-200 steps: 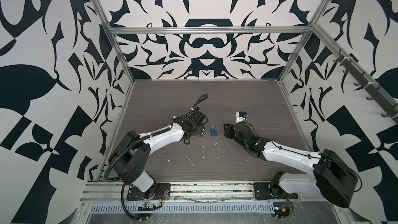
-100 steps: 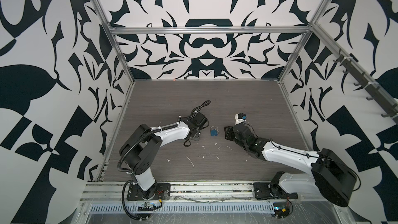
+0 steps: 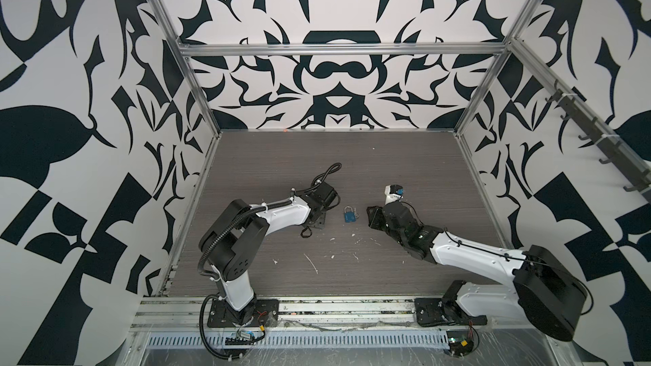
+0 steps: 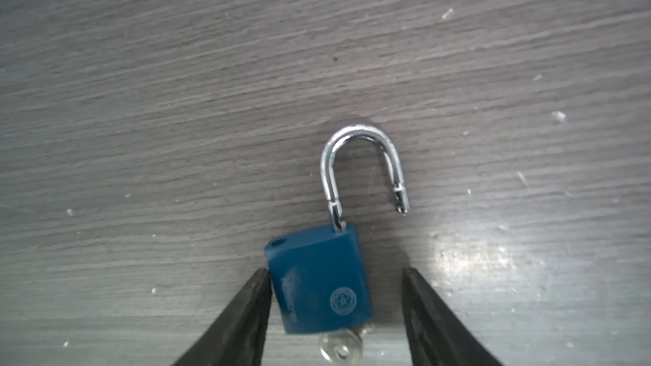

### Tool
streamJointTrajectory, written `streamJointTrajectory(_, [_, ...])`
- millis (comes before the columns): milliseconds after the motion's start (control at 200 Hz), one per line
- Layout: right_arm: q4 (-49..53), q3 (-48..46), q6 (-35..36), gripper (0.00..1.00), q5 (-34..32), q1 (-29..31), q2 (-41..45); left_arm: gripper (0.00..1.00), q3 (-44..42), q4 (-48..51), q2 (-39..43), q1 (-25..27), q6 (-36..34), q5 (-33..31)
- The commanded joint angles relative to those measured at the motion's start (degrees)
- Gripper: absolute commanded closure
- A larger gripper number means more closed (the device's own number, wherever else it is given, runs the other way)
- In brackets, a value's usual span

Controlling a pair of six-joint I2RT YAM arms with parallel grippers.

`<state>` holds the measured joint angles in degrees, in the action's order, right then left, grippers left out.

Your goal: Lock with the key

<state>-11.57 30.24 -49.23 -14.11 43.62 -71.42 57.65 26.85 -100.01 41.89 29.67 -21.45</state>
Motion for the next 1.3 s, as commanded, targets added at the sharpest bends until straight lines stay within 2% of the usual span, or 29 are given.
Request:
streamJointTrajectory(0, [-0.9,-0.2,1.1,0.72,-0.3,0.1,1.1,0.41,0.6,-0.1,-1.4,-0.7,0.2,0.7])
streamJointTrajectory(250, [-1.4,0.0,1.2,0.72,0.4,0.2,0.2,0.44,-0.1,-2.6,-2.5,-0.7,-0.7,2.9])
streamJointTrajectory(445, [-1.4,-0.1,1.3,0.72,0.4,0.2,0.3,0.54,-0.1,-3.1,-3.0,-0.8,-1.5,3.7])
streamJointTrajectory(615, [-1.8,0.1,1.5,0.72,1.1,0.1,0.2,0.58,-0.3,-3.1,-2.7,-0.7,-2.6,3.9])
streamJointTrajectory(735, [0.0,1.8,4.2,0.71,2.5,-0.4,0.1,0.67,-0.5,-3.4,-1.9,-0.8,-4.6,3.9])
streamJointTrajectory(780, [0.8,3.1,6.5,0.71,8.4,-2.0,-0.3,0.73,-0.6,-4.1,-1.2,-0.7,-7.0,5.0])
streamJointTrajectory(840, [3.0,5.8,9.7,0.70,15.8,-4.6,-1.1,0.95,-0.6,-4.8,0.0,-0.7,-10.9,8.0])
streamJointTrajectory(870, [4.7,7.6,11.4,0.69,20.6,-6.3,-1.8,1.00,-0.6,-5.1,0.6,-0.7,-12.7,9.3])
streamJointTrajectory(1020, [15.5,17.3,17.1,0.72,41.6,-13.1,-7.0,1.00,0.4,-4.6,5.4,-0.7,-22.9,15.3])
streamJointTrajectory(1165, [15.1,19.5,16.6,0.74,55.0,-17.0,-8.2,1.00,2.1,-2.5,10.1,-1.1,-29.7,22.3])
streamJointTrajectory(1295, [18.2,21.2,18.1,0.60,61.0,-17.6,-7.8,1.00,4.9,-0.1,11.9,-1.3,-32.3,26.8])
